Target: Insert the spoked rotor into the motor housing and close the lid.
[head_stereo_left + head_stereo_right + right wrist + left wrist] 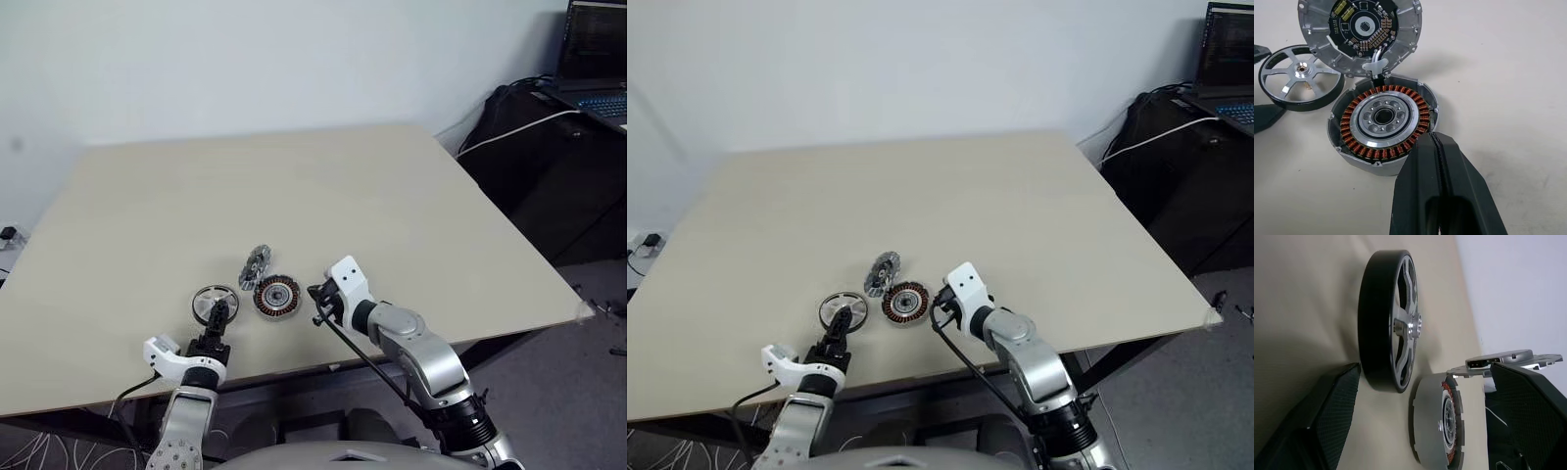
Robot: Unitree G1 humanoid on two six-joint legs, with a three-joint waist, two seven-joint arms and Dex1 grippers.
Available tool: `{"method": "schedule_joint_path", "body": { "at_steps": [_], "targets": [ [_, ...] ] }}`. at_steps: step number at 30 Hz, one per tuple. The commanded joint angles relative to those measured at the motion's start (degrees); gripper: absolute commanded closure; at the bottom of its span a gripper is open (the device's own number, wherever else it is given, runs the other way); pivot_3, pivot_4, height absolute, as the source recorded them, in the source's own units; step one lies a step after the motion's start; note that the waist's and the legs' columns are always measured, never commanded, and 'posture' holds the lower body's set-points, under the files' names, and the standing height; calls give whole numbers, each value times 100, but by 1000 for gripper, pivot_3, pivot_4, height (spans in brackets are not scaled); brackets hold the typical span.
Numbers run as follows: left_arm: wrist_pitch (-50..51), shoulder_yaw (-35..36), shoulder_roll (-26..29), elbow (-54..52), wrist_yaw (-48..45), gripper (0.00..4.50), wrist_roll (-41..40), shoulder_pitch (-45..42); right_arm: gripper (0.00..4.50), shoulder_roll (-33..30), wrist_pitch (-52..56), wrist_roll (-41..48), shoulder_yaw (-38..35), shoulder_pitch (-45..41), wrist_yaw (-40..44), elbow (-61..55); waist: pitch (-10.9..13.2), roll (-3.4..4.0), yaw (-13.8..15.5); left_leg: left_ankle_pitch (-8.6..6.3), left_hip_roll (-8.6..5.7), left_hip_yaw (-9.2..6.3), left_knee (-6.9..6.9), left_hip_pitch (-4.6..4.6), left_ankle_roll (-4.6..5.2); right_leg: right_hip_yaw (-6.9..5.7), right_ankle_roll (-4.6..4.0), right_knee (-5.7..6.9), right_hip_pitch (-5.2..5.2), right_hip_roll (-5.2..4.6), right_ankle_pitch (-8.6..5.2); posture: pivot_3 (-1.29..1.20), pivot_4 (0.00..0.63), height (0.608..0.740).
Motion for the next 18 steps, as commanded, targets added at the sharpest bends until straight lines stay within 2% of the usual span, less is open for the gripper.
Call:
{"method": "schedule_joint_path", "body": {
  "at_steps": [1, 2, 5, 15, 16, 18],
  "targets": [
    [-118, 139, -588, 125, 167, 0, -108, -470, 4471, 6, -28, 84, -112, -10, -50, -245, 0, 0, 1, 0, 0, 0, 0, 0, 0, 0, 0, 0, 0, 0, 0, 0, 0, 740],
    [-139, 168, -597, 172, 198, 0, -122, -482, 4471, 3, -27, 88, -117, -3, -59, -248, -1, 1, 7, 0, 0, 0, 0, 0, 0, 0, 0, 0, 0, 0, 0, 0, 0, 740],
    [-148, 193, -575, 246, 232, 586, -156, -517, 4500, 0, -27, 89, -122, -16, -81, -228, -2, 1, 14, 3, 1, -1, 0, 2, -4, -1, 0, 3, 0, 0, 1, 0, 0, 740],
    [-178, 238, -571, 235, 167, 3890, -158, -456, 4500, -2, -23, 75, -115, -33, -89, -202, -2, -1, 37, 2, -1, -1, -1, 0, -3, 0, -2, 0, -1, 1, 3, 0, 0, 740],
    [-191, 245, -574, 222, 160, 4106, -159, -438, 4500, -3, -23, 75, -115, -32, -90, -203, -2, -1, 37, 2, 0, -1, -1, 0, -3, 0, -1, 0, -1, 1, 2, 0, 0, 740],
    [-245, 263, -595, 147, 114, 4101, -180, -382, 4500, -5, -21, 75, -116, -30, -90, -204, -2, -1, 37, 2, 0, 0, -1, 0, -3, 0, -1, 0, -1, 1, 1, 0, 0, 740]
  ]
}}
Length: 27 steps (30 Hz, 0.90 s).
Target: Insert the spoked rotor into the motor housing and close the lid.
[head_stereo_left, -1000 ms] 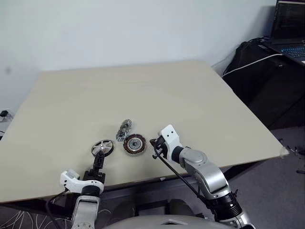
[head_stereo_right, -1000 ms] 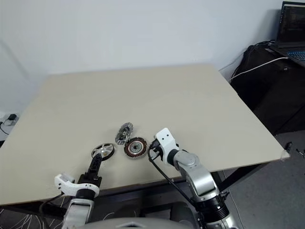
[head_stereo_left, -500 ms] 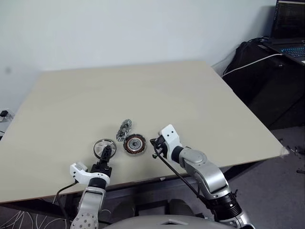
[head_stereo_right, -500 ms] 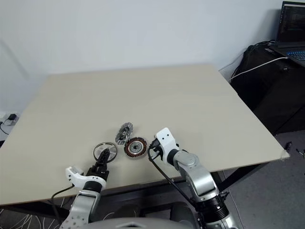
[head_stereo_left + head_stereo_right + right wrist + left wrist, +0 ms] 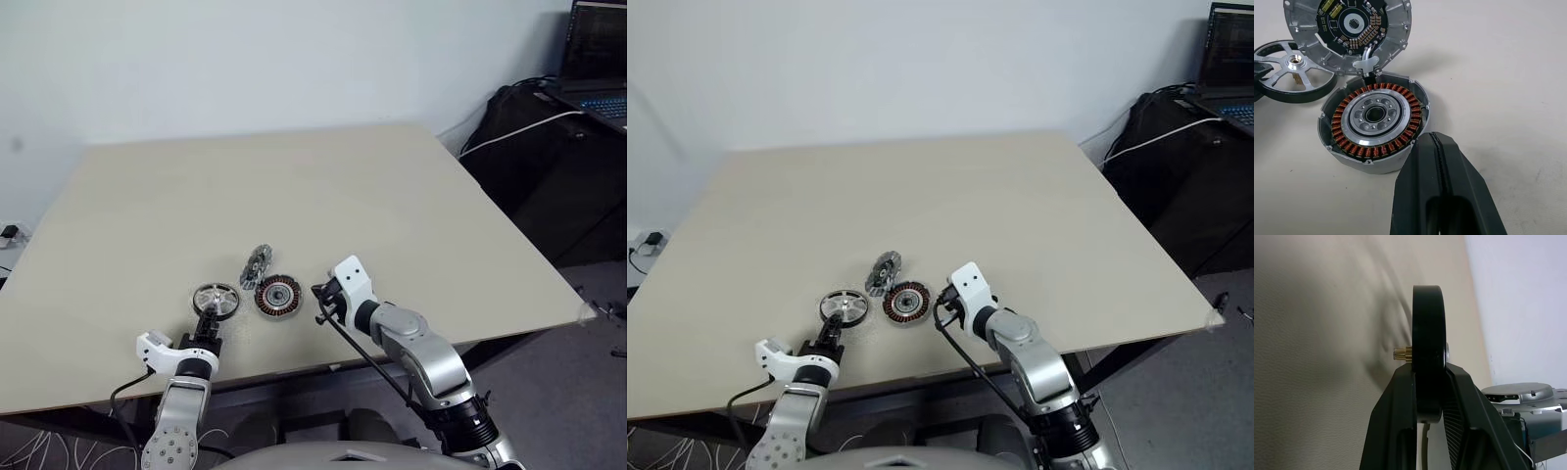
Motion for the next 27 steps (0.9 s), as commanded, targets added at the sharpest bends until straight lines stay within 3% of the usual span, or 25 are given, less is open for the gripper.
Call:
{"method": "schedule_joint_path", "body": {
  "at_steps": [1, 7, 12, 15, 20, 27],
  "targets": [
    [-172, 10, -661, -237, -115, 4101, -49, -3, 4500, 12, -21, 62, -54, -69, -33, -206, 0, 0, 0, 0, 0, 0, 0, 0, 0, 0, -1, 0, 0, 0, -1, 0, 0, 740],
    [-674, 56, -794, -1098, -973, 4101, -388, 250, 4500, -33, -1, 66, -77, -62, -18, -216, 4, -5, 7, -1, 1, 0, 0, -6, 0, 0, -8, -2, -5, -6, -4, 0, 0, 740],
    [-360, -382, -379, -1825, -1921, 4101, -823, 226, 4500, -56, 21, 87, -57, -61, 9, -206, 7, -4, 30, -4, -1, 2, 2, -9, -6, -1, -22, -7, -1, -7, -13, 0, 0, 740],
    [229, -739, -22, -1855, -2039, 4101, -1110, -35, 4500, -51, 23, 88, -50, -66, 8, -195, 7, -4, 34, -1, -1, 4, 4, -6, 1, -1, -20, -7, 2, -2, -13, 0, 0, 740],
    [1284, -1054, 434, -1287, -1329, 4101, -1332, -549, 4500, -21, -1, 89, -80, 2, -61, -248, 2, 5, 11, 1, 0, 3, 2, -2, 3, 3, -17, -2, 0, 9, -10, 0, 0, 740],
    [1628, -890, 414, -760, -385, 4101, -867, -744, 4500, -10, 19, 115, -221, 191, -229, -416, 3, 4, 13, 6, 5, -2, -7, -2, -18, 8, -29, 3, -11, 18, 16, 0, 0, 740]
  ]
}}
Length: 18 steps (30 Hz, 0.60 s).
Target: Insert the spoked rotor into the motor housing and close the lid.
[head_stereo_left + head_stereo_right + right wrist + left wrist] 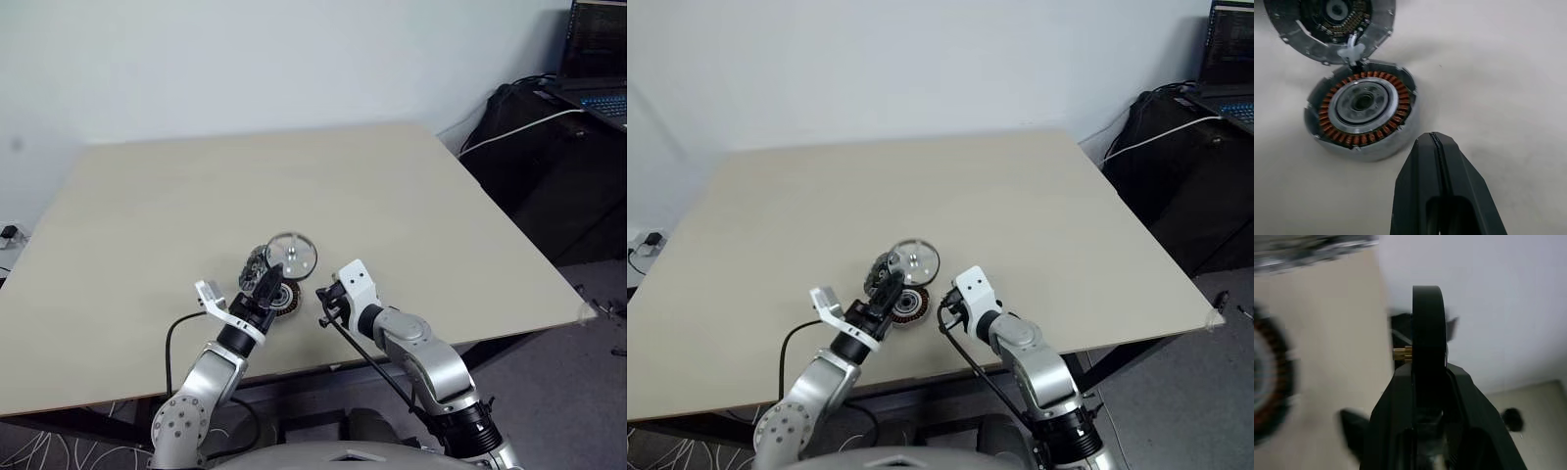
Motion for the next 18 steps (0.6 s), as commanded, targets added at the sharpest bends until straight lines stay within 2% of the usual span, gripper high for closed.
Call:
{"method": "schedule_joint_path", "body": {
  "at_steps": [1, 18],
  "targets": [
    [95, 128, -47, -104, 203, 4101, 162, -37, 4500, 19, -9, 86, -140, 21, -76, -344, 0, 0, 16, 0, -1, 0, 0, 0, 0, 0, 0, 0, 1, -1, 0, 0, 0, 740],
    [552, 528, -267, 420, 259, 4101, 442, 74, 4500, -14, 7, 123, -101, 7, -90, -384, 0, 1, 68, -8, -2, 2, 2, 0, 11, -1, 17, -3, 3, -5, -10, 0, 0, 740]
  ]
}}
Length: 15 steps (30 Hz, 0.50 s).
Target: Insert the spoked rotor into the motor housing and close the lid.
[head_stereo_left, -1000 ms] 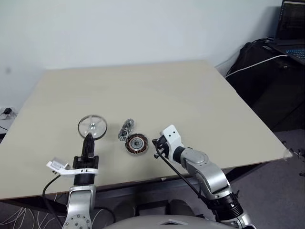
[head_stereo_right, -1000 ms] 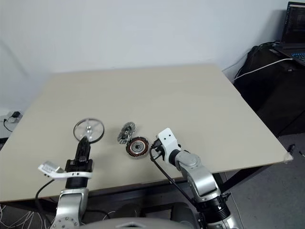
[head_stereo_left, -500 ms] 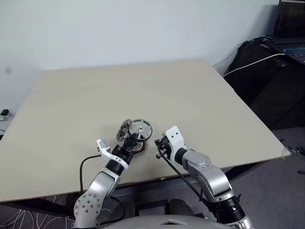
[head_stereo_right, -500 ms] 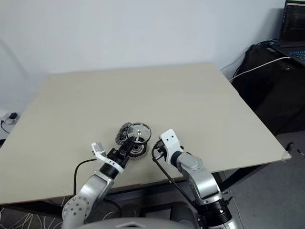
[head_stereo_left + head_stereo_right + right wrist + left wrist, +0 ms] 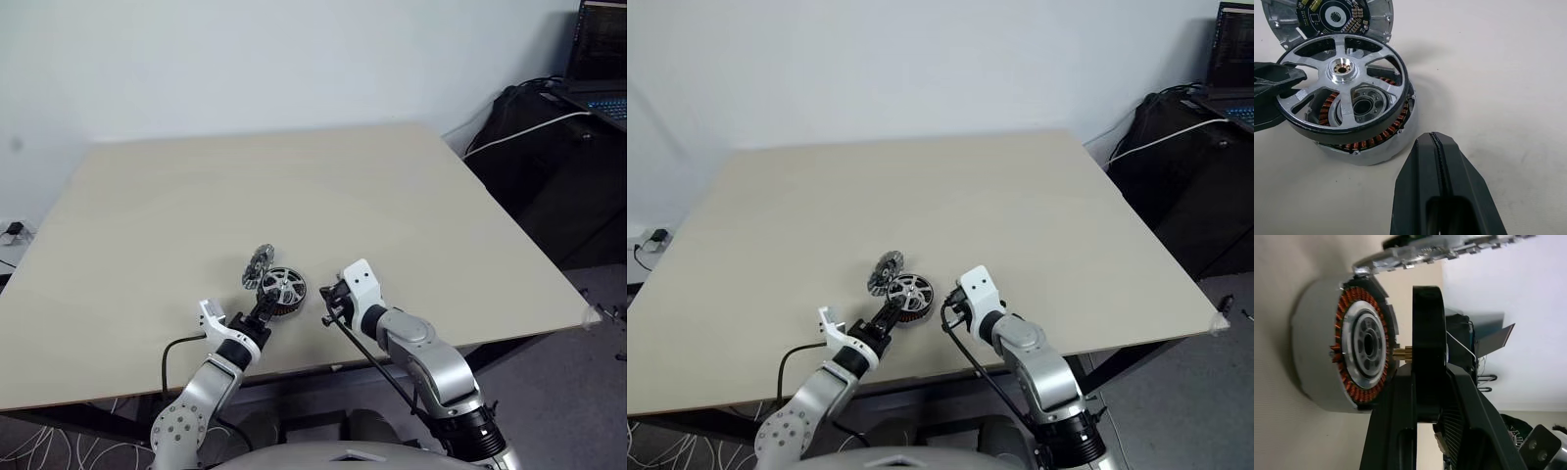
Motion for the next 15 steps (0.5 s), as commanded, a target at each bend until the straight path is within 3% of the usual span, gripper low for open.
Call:
{"method": "schedule_joint_path", "body": {
  "at_steps": [1, 15],
  "targets": [
    [49, 87, -69, -27, -154, 4101, 79, -61, 4500, 9, -1, 64, -42, -88, -9, -255, 0, 0, 0, 0, 0, 0, 0, 0, 0, 0, 0, 0, 0, 0, 0, 0, 0, 740],
    [234, 316, -189, 187, -282, 4101, 250, -169, 4500, 29, -17, 61, -44, -106, -23, -245, 0, -1, 0, 0, -1, 1, 1, -1, 0, 0, 0, -1, 0, -2, 0, 0, 0, 740]
  ]
}}
